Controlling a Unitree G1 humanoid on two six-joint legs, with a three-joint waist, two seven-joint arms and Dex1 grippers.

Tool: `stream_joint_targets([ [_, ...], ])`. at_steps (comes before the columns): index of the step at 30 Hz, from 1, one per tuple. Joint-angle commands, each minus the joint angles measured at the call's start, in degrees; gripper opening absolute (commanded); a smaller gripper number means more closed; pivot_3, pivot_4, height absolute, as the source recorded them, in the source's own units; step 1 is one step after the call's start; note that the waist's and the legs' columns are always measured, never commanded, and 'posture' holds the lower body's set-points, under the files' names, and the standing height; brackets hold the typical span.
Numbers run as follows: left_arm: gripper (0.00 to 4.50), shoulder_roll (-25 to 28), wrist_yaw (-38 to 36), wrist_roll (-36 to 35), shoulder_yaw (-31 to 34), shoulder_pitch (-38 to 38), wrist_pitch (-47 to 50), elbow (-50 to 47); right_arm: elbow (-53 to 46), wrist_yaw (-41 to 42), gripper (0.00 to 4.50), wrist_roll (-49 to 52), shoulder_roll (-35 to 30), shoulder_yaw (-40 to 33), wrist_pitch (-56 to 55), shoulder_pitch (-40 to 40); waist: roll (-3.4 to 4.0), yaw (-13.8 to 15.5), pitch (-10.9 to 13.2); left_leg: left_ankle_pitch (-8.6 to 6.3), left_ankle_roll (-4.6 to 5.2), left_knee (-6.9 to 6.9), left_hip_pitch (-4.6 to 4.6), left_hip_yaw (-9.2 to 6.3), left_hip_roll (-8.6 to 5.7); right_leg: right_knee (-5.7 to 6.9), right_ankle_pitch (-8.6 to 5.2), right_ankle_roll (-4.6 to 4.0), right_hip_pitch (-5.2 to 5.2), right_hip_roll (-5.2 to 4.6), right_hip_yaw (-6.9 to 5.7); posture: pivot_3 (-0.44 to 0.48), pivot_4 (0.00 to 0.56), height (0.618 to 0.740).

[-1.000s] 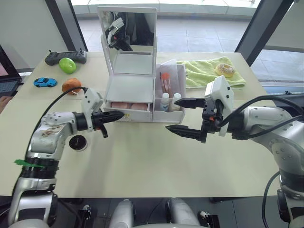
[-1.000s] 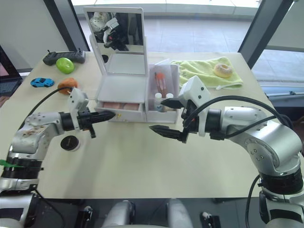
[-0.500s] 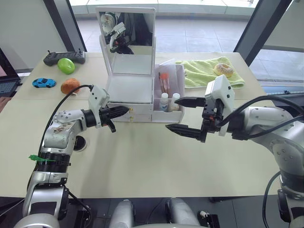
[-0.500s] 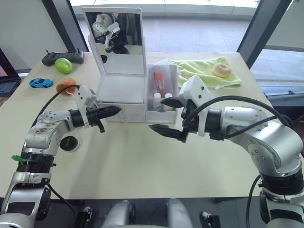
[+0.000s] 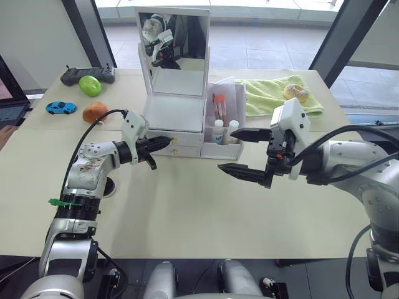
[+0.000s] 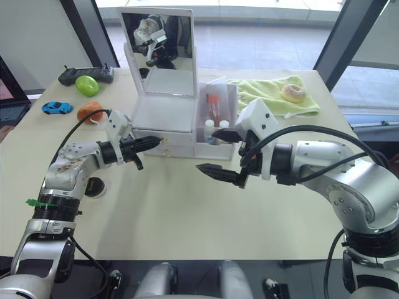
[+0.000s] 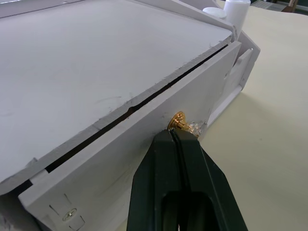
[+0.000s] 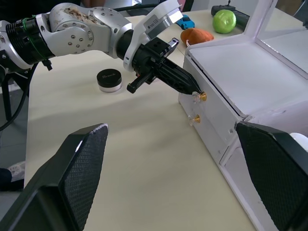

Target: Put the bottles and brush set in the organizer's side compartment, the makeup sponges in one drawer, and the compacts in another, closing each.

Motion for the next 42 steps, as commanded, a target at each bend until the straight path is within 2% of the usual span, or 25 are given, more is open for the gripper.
stream_joint_targets([
  [1,0.01,0.09,0.43,-0.04,0.42,-0.4,-0.06,-1.47,-1.74,-0.25,4.5,1.07,-0.8,-1.82,0.37,-0.05,0.0,-0.01,0.0,0.0,0.0,0.0,0.0,0.0,0.0,0.0,0.0,0.0,0.0,0.0,0.0,0.0,0.15,0.74],
  [13,0.01,5.2,-0.92,-2.66,4.09,1.74,2.94,-4.46,-1.78,-0.78,4.5,2.06,-0.94,-1.81,-0.11,0.11,0.01,-0.52,0.01,0.0,0.0,-0.04,0.0,-0.04,0.08,0.01,-0.01,0.01,-0.03,0.09,0.0,0.0,0.15,0.74],
  [23,0.01,3.75,3.27,1.52,2.36,-0.46,0.04,0.1,-2.08,-0.99,4.5,2.64,-1.03,-2.07,0.09,-0.02,0.01,-0.3,0.01,0.0,0.0,-0.02,-0.01,-0.04,0.07,0.0,0.0,0.0,-0.02,0.08,0.0,0.0,0.15,0.74],
  [31,0.01,2.7,4.65,2.19,2.91,-2.3,-1.69,2.39,-2.92,-1.97,4.5,4.09,-1.68,-2.77,0.67,0.95,0.0,-0.34,0.01,0.0,0.0,-0.01,-0.02,-0.05,0.06,0.01,0.0,0.0,-0.02,0.09,0.01,0.0,0.15,0.74],
  [42,0.01,4.35,3.39,-0.72,4.92,0.34,1.53,-2.63,-3.01,-2.25,4.5,5.13,-2.53,-3.14,0.24,1.78,0.0,-0.37,0.01,0.0,0.0,-0.01,-0.02,-0.06,0.07,0.01,0.0,0.0,-0.02,0.1,0.01,0.0,0.15,0.74],
])
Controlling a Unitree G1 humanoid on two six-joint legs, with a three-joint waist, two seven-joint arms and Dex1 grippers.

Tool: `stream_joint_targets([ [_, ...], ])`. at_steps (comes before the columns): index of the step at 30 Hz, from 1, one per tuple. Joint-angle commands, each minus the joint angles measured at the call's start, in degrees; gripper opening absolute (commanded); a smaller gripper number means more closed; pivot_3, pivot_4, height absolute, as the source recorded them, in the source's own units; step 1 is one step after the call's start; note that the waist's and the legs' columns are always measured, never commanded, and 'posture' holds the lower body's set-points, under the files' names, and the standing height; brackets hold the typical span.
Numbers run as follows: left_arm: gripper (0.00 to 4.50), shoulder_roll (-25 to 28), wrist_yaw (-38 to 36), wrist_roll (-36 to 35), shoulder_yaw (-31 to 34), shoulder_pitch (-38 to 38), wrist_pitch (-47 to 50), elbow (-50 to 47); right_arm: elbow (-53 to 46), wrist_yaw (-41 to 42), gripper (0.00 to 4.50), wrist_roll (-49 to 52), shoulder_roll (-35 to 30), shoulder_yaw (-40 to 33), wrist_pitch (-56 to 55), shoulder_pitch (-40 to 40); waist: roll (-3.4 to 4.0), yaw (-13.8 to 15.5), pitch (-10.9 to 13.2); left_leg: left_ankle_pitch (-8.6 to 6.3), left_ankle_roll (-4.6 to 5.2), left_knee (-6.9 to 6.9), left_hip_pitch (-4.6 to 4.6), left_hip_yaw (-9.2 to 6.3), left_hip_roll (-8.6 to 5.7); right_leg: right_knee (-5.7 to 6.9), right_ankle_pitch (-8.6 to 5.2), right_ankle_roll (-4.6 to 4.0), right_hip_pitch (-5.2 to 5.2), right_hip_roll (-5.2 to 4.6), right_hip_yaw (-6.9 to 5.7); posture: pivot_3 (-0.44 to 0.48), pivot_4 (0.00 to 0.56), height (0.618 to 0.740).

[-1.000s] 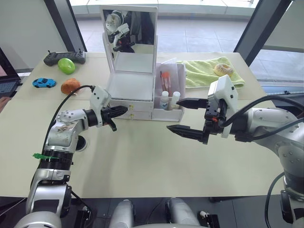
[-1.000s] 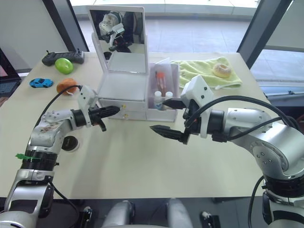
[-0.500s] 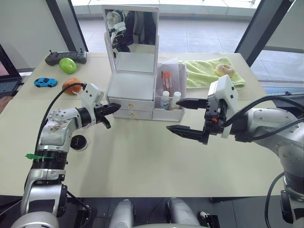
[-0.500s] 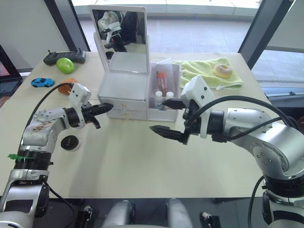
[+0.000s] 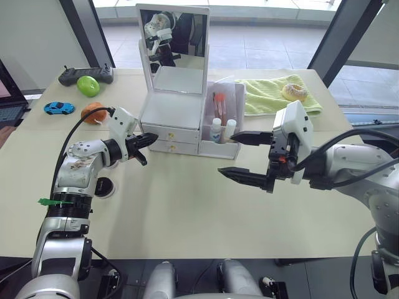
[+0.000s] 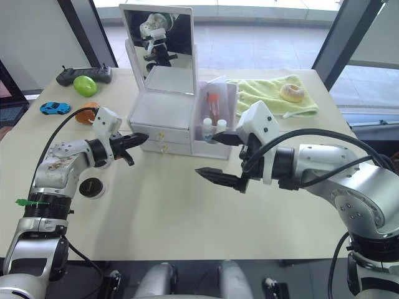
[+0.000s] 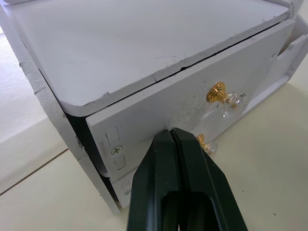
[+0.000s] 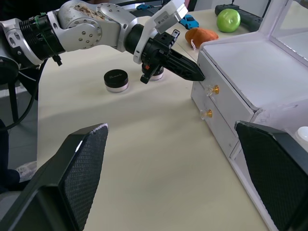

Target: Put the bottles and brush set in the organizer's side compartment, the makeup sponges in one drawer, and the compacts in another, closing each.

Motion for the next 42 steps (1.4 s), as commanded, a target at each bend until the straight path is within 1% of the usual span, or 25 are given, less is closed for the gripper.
stream_joint_targets([
  [1,0.01,2.19,-0.7,-2.99,3.62,1.31,2.09,-5.6,-1.08,0.04,4.5,0.69,-1.03,-2.86,-0.36,0.65,0.0,-0.08,0.0,0.0,0.0,0.0,0.0,0.0,0.0,0.0,0.0,0.0,0.0,0.0,0.0,0.0,0.15,0.74],
  [4,0.01,4.8,-2.77,-7.02,6.71,4.96,5.79,-11.11,-1.48,0.03,4.5,1.38,-1.99,-5.46,-0.68,3.11,0.0,-0.34,0.0,0.0,0.0,-0.07,0.02,0.0,0.04,0.0,0.0,-0.01,-0.01,0.02,0.01,0.0,0.15,0.74],
  [7,0.01,9.78,-7.97,-12.3,11.19,11.09,9.05,-17.03,-1.49,0.5,4.5,0.93,-3.71,-11.01,-1.33,9.17,-0.01,-0.38,0.0,0.0,0.0,-0.11,0.03,0.01,0.08,0.01,0.0,-0.02,-0.04,0.06,0.04,0.0,0.15,0.74],
  [9,0.01,13.18,-10.16,-14.96,15.52,15.24,10.53,-18.23,-1.45,1.11,4.5,0.04,-4.81,-16.68,-1.81,15.38,0.0,-0.3,0.01,0.0,0.0,-0.13,0.06,0.03,0.11,0.0,-0.02,-0.04,-0.01,0.05,0.04,0.0,0.15,0.74],
  [11,0.01,15.84,-11.17,-15.87,19.14,18.56,10.55,-17.83,-1.14,1.87,4.5,-0.95,-5.26,-22.06,-2.37,21.11,0.0,-0.07,0.01,0.0,0.0,-0.14,0.06,0.03,0.11,-0.02,-0.04,-0.02,-0.01,0.05,0.03,0.0,0.15,0.74],
  [12,0.01,17.67,-11.92,-15.58,21.81,21.05,9.72,-16.2,-0.54,3.04,4.5,-1.06,-4.7,-26.95,-2.36,25.88,0.0,-0.01,0.01,0.0,0.0,-0.13,0.07,0.02,0.11,-0.04,-0.08,0.04,0.01,0.04,0.01,0.0,0.15,0.74],
  [13,0.4,19.28,-12.7,-14.98,24.02,23.28,8.67,-14.4,0.02,4.46,4.5,-1.77,-4.31,-31.23,-2.48,30.47,-0.01,0.03,0.01,0.0,0.0,-0.13,0.07,0.05,0.11,-0.04,-0.13,0.11,0.02,0.03,0.03,0.0,0.15,0.74],
  [15,0.87,22.02,-14.13,-13.42,27.79,26.76,5.67,-9.3,0.87,9.16,4.5,-4.28,-3.64,-39.16,-3.88,40.22,-0.01,0.26,0.02,-0.01,-0.01,-0.15,0.08,0.07,0.08,-0.1,-0.14,0.12,0.03,-0.02,0.03,0.0,0.15,0.74],
  [17,1.48,23.67,-14.85,-12.33,29.77,28.54,2.24,-4.43,2.79,12.74,4.5,-5.67,-2.25,-44.88,-6.32,46.68,-0.03,0.27,0.02,-0.01,-0.01,-0.19,0.16,0.11,0.07,-0.12,-0.2,0.05,0.05,-0.05,0.02,0.0,0.15,0.74],
  [19,2.12,25.04,-15.13,-10.87,30.76,29.47,-1.3,0.31,5.9,16.08,4.5,-7.91,-0.71,-48.84,-9.49,51.82,-0.02,0.28,0.03,-0.02,-0.02,-0.25,0.24,0.16,0.05,-0.13,-0.42,-0.3,0.04,-0.14,0.03,0.0,0.15,0.74],
  [21,2.79,26.09,-15.12,-9.44,31.24,30.31,-4.03,3.64,10.23,18.84,4.5,-10.44,0.68,-51.59,-12.82,55.69,-0.13,0.29,0.08,-0.02,-0.04,-0.32,0.38,0.24,0.04,-0.12,-0.45,-0.34,0.04,-0.26,0.02,0.0,0.15,0.74],
  [22,3.03,26.59,-15.0,-9.05,31.38,30.28,-4.96,5.03,12.14,19.54,4.5,-11.73,1.09,-52.36,-14.39,56.81,-0.15,0.3,0.11,-0.03,-0.04,-0.36,0.49,0.26,0.05,-0.12,-0.48,-0.38,0.01,-0.28,0.02,0.0,0.15,0.74],
  [26,4.38,27.96,-15.04,-8.48,32.14,30.39,-7.0,9.29,17.93,21.28,4.5,-14.32,1.08,-54.1,-19.15,57.63,-0.25,0.16,0.16,-0.04,-0.05,-0.57,0.67,0.39,0.07,-0.12,-0.54,-0.46,0.0,-0.58,0.07,0.0,0.15,0.74],
  [27,4.45,28.29,-15.31,-8.22,32.17,30.51,-7.72,10.24,18.92,21.68,4.5,-14.89,0.69,-54.17,-19.88,57.64,-0.26,0.12,0.15,-0.04,-0.05,-0.61,0.68,0.45,0.07,-0.12,-0.54,-0.45,0.01,-0.6,0.11,0.0,0.15,0.74],
  [31,4.45,28.77,-15.52,-7.89,32.47,30.65,-9.68,13.15,22.41,21.91,4.5,-17.6,-0.59,-53.16,-22.68,56.58,-0.23,0.01,0.13,-0.03,-0.05,-0.72,0.72,0.61,0.05,-0.09,-0.53,-0.44,0.09,-0.58,0.14,0.0,0.15,0.74],
  [35,4.45,28.18,-15.14,-8.1,32.38,31.25,-10.18,13.26,24.05,22.05,4.5,-18.38,-1.11,-52.44,-23.12,55.26,-0.22,-0.01,0.12,-0.03,-0.05,-0.75,0.78,0.8,0.05,-0.09,-0.53,-0.44,0.11,-0.58,0.22,0.0,0.15,0.74],
  [38,4.45,27.48,-14.9,-8.36,32.03,31.48,-9.61,11.68,24.41,22.25,4.5,-18.66,-1.56,-52.15,-22.84,54.86,-0.24,0.05,0.12,-0.03,-0.05,-0.75,0.79,0.85,0.06,-0.09,-0.53,-0.43,0.11,-0.57,0.22,0.0,0.15,0.74],
  [42,4.45,25.51,-13.69,-9.13,31.3,32.02,-7.7,6.84,23.16,21.71,4.5,-17.92,-2.01,-51.49,-21.53,53.71,-0.26,0.08,0.11,-0.03,-0.05,-0.75,0.79,1.02,0.06,-0.09,-0.51,-0.4,0.14,-0.63,0.27,0.0,0.15,0.74],
])
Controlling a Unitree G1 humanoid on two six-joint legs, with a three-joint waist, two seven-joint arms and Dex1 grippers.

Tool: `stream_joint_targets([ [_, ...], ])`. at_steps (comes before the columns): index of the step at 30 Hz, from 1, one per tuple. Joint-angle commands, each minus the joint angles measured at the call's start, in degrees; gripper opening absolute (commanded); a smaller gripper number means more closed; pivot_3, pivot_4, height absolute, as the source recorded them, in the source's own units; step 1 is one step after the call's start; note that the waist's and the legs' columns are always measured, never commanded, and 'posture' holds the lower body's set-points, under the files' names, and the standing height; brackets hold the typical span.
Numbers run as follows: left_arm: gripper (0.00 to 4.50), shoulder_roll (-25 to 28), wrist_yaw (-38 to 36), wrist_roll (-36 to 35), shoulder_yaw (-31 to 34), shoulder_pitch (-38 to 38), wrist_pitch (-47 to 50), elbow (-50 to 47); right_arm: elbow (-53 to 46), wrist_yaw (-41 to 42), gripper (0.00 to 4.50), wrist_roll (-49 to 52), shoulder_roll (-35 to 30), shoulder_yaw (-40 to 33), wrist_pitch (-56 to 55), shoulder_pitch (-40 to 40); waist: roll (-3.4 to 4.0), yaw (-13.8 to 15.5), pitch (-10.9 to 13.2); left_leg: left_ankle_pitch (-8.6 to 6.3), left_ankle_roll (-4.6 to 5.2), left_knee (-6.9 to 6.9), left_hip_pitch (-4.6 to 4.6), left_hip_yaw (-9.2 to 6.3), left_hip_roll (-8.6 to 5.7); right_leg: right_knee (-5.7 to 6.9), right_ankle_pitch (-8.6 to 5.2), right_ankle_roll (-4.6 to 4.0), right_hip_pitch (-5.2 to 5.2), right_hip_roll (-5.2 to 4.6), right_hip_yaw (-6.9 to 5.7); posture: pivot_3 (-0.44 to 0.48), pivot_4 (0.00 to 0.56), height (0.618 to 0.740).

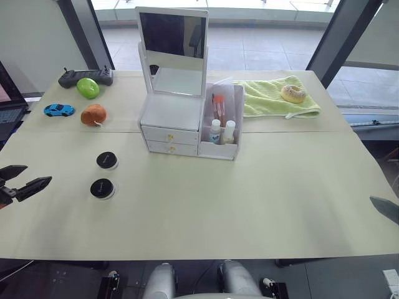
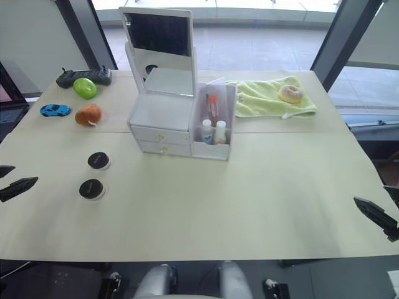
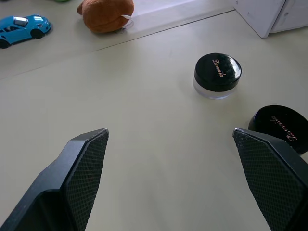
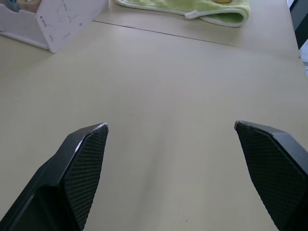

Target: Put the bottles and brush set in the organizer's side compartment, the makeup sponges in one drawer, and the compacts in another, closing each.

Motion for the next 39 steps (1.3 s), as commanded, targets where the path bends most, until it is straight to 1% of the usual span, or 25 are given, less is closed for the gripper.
stream_joint_targets([
  [1,4.45,-0.94,0.94,-1.83,0.46,0.28,1.79,-5.72,-2.27,-0.28,4.5,1.15,-1.34,0.07,0.75,-1.11,-0.02,-0.01,-0.01,0.0,0.0,0.0,-0.01,0.01,0.01,0.0,0.01,0.01,0.0,0.01,0.01,0.0,0.15,0.74],
  [5,4.45,-2.24,0.71,-2.23,-0.33,0.99,3.46,-9.79,-5.99,-1.0,4.5,2.68,-1.74,1.81,3.05,-2.68,-0.04,-0.09,-0.01,0.0,0.0,0.0,-0.01,0.04,0.01,0.02,0.13,0.24,0.01,0.04,0.02,0.0,0.15,0.74],
  [8,4.45,-4.35,1.14,-3.74,-2.16,1.62,6.16,-16.17,-11.2,-4.06,4.5,5.91,-2.7,6.94,6.41,-7.98,0.03,-0.43,0.01,0.0,0.0,-0.02,-0.06,0.09,0.01,0.03,0.13,0.24,0.06,0.04,0.08,0.0,0.15,0.74],
  [12,4.45,-8.7,4.31,-6.88,-4.94,3.02,11.5,-28.83,-16.55,-8.74,4.5,10.52,-2.28,16.26,10.52,-16.97,0.04,-0.44,0.01,0.0,0.0,-0.02,-0.1,0.14,0.05,0.1,0.22,0.4,0.1,0.06,0.1,0.0,0.15,0.74],
  [14,4.45,-14.38,9.9,-9.61,-7.31,3.91,14.92,-37.93,-18.16,-12.57,4.5,12.15,-0.47,23.45,12.19,-24.15,0.01,-0.42,0.02,0.01,0.01,-0.02,-0.13,0.13,0.03,0.08,0.23,0.43,0.09,0.08,0.09,0.0,0.15,0.74],
  [15,4.45,-16.49,12.17,-10.4,-8.05,4.27,16.03,-40.94,-18.6,-13.88,4.5,12.37,0.06,25.8,12.66,-26.31,0.02,-0.4,0.01,0.01,0.01,0.01,-0.15,0.13,0.04,0.08,0.25,0.44,0.08,0.09,0.09,0.0,0.15,0.74],
  [17,4.45,-22.64,18.11,-10.36,-11.06,6.29,16.89,-47.72,-19.51,-15.64,4.5,11.4,0.77,31.32,13.44,-30.35,0.04,-0.26,-0.01,0.01,0.01,0.1,-0.28,0.1,-0.01,0.04,0.29,0.52,0.1,0.07,0.12,0.0,0.15,0.74],
  [19,4.45,-31.06,28.2,-7.74,-14.3,6.67,17.13,-52.04,-19.4,-17.33,4.5,10.55,1.35,35.16,13.98,-33.88,0.11,-0.01,-0.04,0.01,0.01,0.27,-0.45,0.04,-0.04,0.01,0.37,0.57,0.09,0.08,0.14,0.0,0.15,0.74],
  [20,4.45,-35.51,33.98,-3.91,-17.1,6.61,15.66,-53.63,-19.35,-17.82,4.5,10.85,1.56,36.54,14.27,-35.65,0.11,0.22,-0.05,0.01,0.02,0.47,-0.53,-0.01,-0.04,0.01,0.46,0.51,0.09,0.08,0.1,0.0,0.15,0.74],
  [22,4.45,-40.82,40.77,1.24,-21.28,6.84,14.18,-55.76,-19.52,-18.19,4.5,11.5,1.68,38.27,14.85,-37.95,0.06,0.55,-0.05,0.01,0.02,0.62,-0.76,-0.14,-0.12,-0.08,0.64,0.65,0.08,0.08,0.09,0.0,0.15,0.74],
  [24,4.45,-45.48,48.12,9.02,-27.19,6.92,11.73,-55.56,-20.05,-17.52,4.5,13.06,1.62,40.25,15.83,-40.82,-0.01,0.8,-0.09,0.02,0.02,0.72,-0.79,-0.19,-0.18,-0.09,0.7,0.66,0.1,0.1,0.1,0.0,0.15,0.74],
  [25,4.45,-46.99,50.67,11.54,-28.83,6.95,10.9,-55.19,-20.3,-17.4,4.5,13.68,1.65,40.92,16.26,-41.83,0.06,0.82,-0.13,0.02,0.02,0.73,-0.77,-0.2,-0.21,-0.12,0.71,0.65,0.13,0.1,0.11,0.0,0.15,0.74],
  [26,4.45,-49.02,53.06,14.38,-31.45,6.12,9.15,-53.28,-20.41,-16.32,4.5,14.95,1.52,41.74,16.74,-43.46,0.09,0.84,-0.14,0.01,0.02,0.74,-0.77,-0.2,-0.25,-0.13,0.71,0.65,0.13,0.09,0.14,0.0,0.15,0.74],
  [28,4.45,-51.08,54.86,18.61,-35.75,3.62,5.22,-47.91,-20.37,-13.88,4.5,17.19,1.1,43.24,17.56,-46.26,0.11,1.02,-0.15,0.02,0.03,0.74,-0.78,-0.24,-0.27,-0.13,0.71,0.65,0.13,0.11,0.12,0.0,0.15,0.74],
  [29,4.45,-52.41,56.97,20.57,-36.64,1.67,3.67,-44.21,-20.22,-12.15,4.5,17.99,0.71,44.12,17.78,-47.56,0.13,1.08,-0.16,0.02,0.03,0.74,-0.78,-0.28,-0.29,-0.13,0.72,0.64,0.11,0.12,0.11,0.0,0.15,0.74],
  [31,4.45,-54.68,59.98,21.89,-36.36,-1.77,2.06,-38.16,-19.93,-10.01,4.5,18.37,0.21,45.9,17.93,-49.38,0.17,1.09,-0.19,0.02,0.03,0.76,-0.78,-0.37,-0.37,-0.13,0.72,0.65,0.12,0.13,0.11,0.0,0.15,0.74],
  [33,4.45,-56.11,60.26,22.69,-37.38,-4.88,-0.48,-33.19,-19.4,-9.01,4.5,18.13,0.18,47.66,18.05,-51.41,0.1,0.96,-0.21,0.02,0.04,0.79,-0.8,-0.42,-0.38,-0.14,0.71,0.65,0.11,0.16,0.09,0.0,0.15,0.74],
  [35,4.45,-57.05,60.71,23.6,-37.98,-7.45,-2.57,-29.05,-18.93,-8.85,4.5,18.09,0.64,48.91,18.21,-53.18,0.14,0.99,-0.22,0.02,0.04,0.79,-0.82,-0.46,-0.39,-0.15,0.72,0.65,0.1,0.18,0.09,0.0,0.15,0.74],
  [39,4.45,-58.82,62.73,23.7,-36.5,-12.42,-5.46,-21.47,-18.96,-9.85,4.5,17.92,1.74,50.11,18.32,-54.73,0.14,1.11,-0.22,0.02,0.04,0.85,-0.8,-0.58,-0.42,-0.15,0.73,0.66,0.08,0.18,0.03,0.0,0.15,0.74],
])
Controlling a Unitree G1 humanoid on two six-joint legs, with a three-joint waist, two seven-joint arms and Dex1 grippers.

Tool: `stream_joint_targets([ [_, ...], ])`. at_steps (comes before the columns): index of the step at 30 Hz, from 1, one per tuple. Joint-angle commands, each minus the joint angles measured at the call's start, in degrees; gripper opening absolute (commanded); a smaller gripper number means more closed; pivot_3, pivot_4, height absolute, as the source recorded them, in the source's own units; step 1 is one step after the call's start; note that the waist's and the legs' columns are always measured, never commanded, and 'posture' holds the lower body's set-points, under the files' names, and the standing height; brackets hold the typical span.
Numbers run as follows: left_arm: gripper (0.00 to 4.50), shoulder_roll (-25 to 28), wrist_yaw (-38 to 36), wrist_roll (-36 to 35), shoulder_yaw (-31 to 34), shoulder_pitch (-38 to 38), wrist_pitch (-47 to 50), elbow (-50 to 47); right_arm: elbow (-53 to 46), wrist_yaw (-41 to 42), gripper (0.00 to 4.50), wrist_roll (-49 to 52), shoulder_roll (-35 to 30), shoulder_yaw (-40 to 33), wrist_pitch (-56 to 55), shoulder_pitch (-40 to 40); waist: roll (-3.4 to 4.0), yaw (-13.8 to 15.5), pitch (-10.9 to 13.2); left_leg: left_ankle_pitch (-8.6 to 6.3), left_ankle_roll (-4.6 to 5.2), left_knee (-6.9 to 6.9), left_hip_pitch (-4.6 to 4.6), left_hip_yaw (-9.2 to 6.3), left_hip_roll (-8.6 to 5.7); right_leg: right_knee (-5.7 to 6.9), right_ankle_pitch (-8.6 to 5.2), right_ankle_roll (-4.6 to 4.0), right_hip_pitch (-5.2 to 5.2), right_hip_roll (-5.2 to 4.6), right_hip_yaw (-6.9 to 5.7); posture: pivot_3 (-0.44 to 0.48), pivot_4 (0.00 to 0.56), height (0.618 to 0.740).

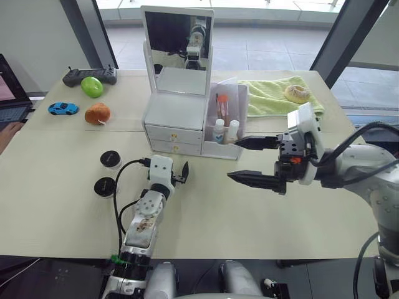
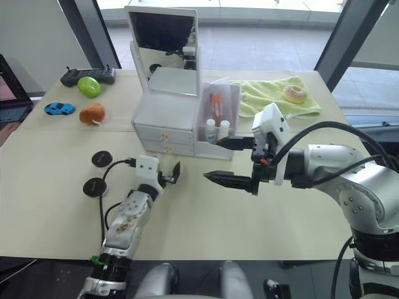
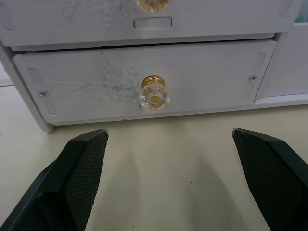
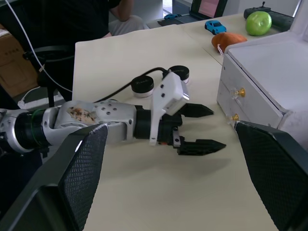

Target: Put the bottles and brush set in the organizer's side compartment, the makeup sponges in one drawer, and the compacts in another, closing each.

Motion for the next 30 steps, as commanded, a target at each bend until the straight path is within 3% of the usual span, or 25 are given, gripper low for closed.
stream_joint_targets([
  [1,4.45,-0.61,1.56,0.59,1.16,-3.92,-4.37,4.68,-0.95,-1.32,4.5,0.2,0.89,0.2,-0.04,-1.26,0.0,-0.03,0.0,0.0,0.0,0.0,-0.01,-0.02,-0.02,0.0,0.0,0.01,0.01,0.0,0.0,0.0,0.15,0.74],
  [20,4.45,-2.14,0.87,-1.42,3.89,-9.68,-11.39,13.08,-2.81,-7.18,4.5,0.7,2.17,-0.77,-0.04,1.63,0.01,0.02,-0.01,0.0,0.0,0.02,0.01,-0.52,-0.36,0.03,0.02,0.09,-0.01,-0.04,-0.02,0.0,0.15,0.74],
  [23,3.87,-2.18,0.36,-1.34,3.88,-9.44,-11.61,12.62,-2.92,-7.4,4.5,0.89,2.08,-0.67,0.06,1.73,0.01,0.01,0.0,0.0,0.0,0.02,0.0,-0.52,-0.37,0.03,0.01,0.11,-0.01,-0.05,-0.02,0.0,0.15,0.74],
  [30,1.58,-2.29,-0.25,-1.49,4.17,-8.65,-11.96,11.95,-3.06,-7.79,4.5,1.25,1.99,-0.62,0.25,1.98,0.01,0.1,-0.01,0.0,0.0,0.03,0.01,-0.54,-0.39,0.02,0.02,0.11,-0.01,-0.06,-0.03,0.0,0.15,0.74],
])
